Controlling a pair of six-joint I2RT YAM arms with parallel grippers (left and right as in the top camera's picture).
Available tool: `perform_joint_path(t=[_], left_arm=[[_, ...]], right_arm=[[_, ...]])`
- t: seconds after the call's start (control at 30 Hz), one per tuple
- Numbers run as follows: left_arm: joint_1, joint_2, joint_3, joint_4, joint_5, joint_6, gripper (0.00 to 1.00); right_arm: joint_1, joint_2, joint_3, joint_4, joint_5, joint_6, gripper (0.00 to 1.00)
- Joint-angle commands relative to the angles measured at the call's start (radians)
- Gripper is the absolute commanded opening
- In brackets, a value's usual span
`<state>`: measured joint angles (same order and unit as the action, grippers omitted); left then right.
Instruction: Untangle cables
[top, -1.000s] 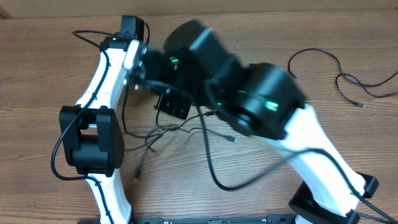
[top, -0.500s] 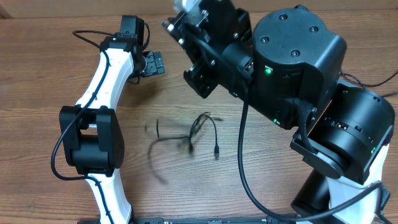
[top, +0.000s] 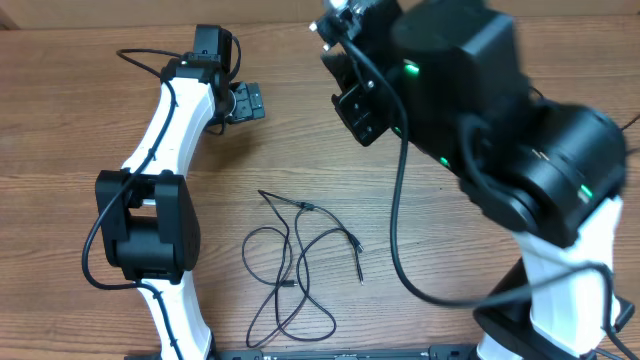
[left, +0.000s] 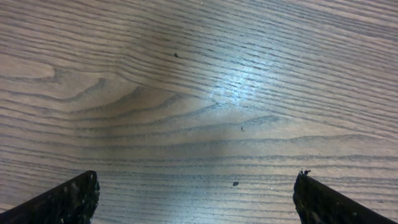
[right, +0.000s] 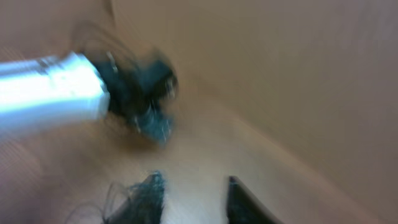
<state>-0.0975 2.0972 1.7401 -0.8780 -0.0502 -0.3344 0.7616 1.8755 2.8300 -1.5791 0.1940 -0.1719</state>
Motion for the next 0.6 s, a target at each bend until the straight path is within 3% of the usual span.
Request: perform_joint_path(t=[0.0, 0.3, 0.57], left_arm=[[-0.001, 0.017, 0.002, 0.000, -0.012, 0.001, 1.00], [-0.001, 0.017, 0.002, 0.000, -0.012, 0.001, 1.00], [-0.001, 0.017, 0.002, 0.000, -0.012, 0.001, 0.99]], right_arm=[[-0.042, 0.000, -0.129, -0.081, 0.010, 0.113, 0.48], [-0.076, 0.001, -0.647, -0.060, -0.156, 0.161, 0.68], [-0.076, 0.001, -1.006, 0.124, -0.409, 0.004, 0.68]])
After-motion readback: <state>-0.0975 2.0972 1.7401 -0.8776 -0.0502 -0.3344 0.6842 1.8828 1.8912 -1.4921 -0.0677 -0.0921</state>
